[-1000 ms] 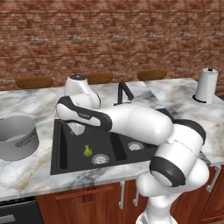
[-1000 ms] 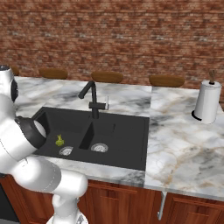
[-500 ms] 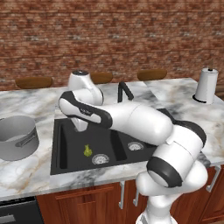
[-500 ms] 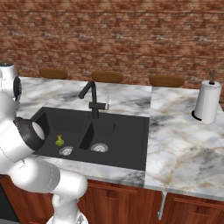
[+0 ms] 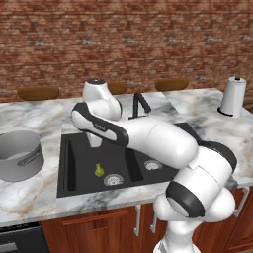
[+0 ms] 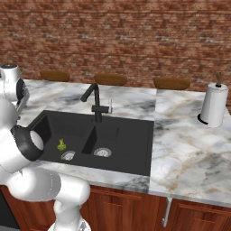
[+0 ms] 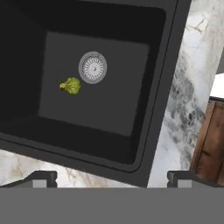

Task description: Dump the broccoli from the pot into the sink. Then turn on the water and wash the broccoli. Then turn off the water and put the broccoli back in the pot.

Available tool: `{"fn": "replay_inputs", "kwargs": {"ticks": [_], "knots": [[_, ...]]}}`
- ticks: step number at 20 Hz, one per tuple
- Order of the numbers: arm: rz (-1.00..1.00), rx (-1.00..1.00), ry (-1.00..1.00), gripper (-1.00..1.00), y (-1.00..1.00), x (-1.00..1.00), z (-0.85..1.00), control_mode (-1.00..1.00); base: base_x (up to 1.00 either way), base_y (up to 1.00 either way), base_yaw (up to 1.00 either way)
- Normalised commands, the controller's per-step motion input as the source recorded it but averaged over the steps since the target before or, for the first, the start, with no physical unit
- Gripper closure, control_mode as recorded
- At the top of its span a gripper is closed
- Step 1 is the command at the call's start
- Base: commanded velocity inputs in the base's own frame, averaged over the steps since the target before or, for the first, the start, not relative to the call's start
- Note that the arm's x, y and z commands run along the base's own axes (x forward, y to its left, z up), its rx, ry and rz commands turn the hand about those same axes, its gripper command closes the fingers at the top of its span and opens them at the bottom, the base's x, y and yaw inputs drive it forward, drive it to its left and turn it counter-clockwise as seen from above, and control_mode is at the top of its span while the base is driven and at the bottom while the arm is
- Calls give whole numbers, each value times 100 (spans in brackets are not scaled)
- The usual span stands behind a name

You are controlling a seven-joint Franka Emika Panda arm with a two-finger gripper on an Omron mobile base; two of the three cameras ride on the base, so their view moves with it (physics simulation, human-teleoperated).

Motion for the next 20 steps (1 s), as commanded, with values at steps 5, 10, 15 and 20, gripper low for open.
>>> {"fn": "replay_inputs", "kwargs": {"ticks": [5, 10, 15, 20], "knots": [[-20, 0, 0, -100, -15, 1, 0, -100, 0, 0, 0], [-9, 0, 0, -100, -22, 0, 0, -100, 0, 0, 0], [0, 0, 0, -100, -25, 0, 0, -100, 0, 0, 0], [-16, 0, 0, -100, -31, 0, 0, -100, 0, 0, 0]]}}
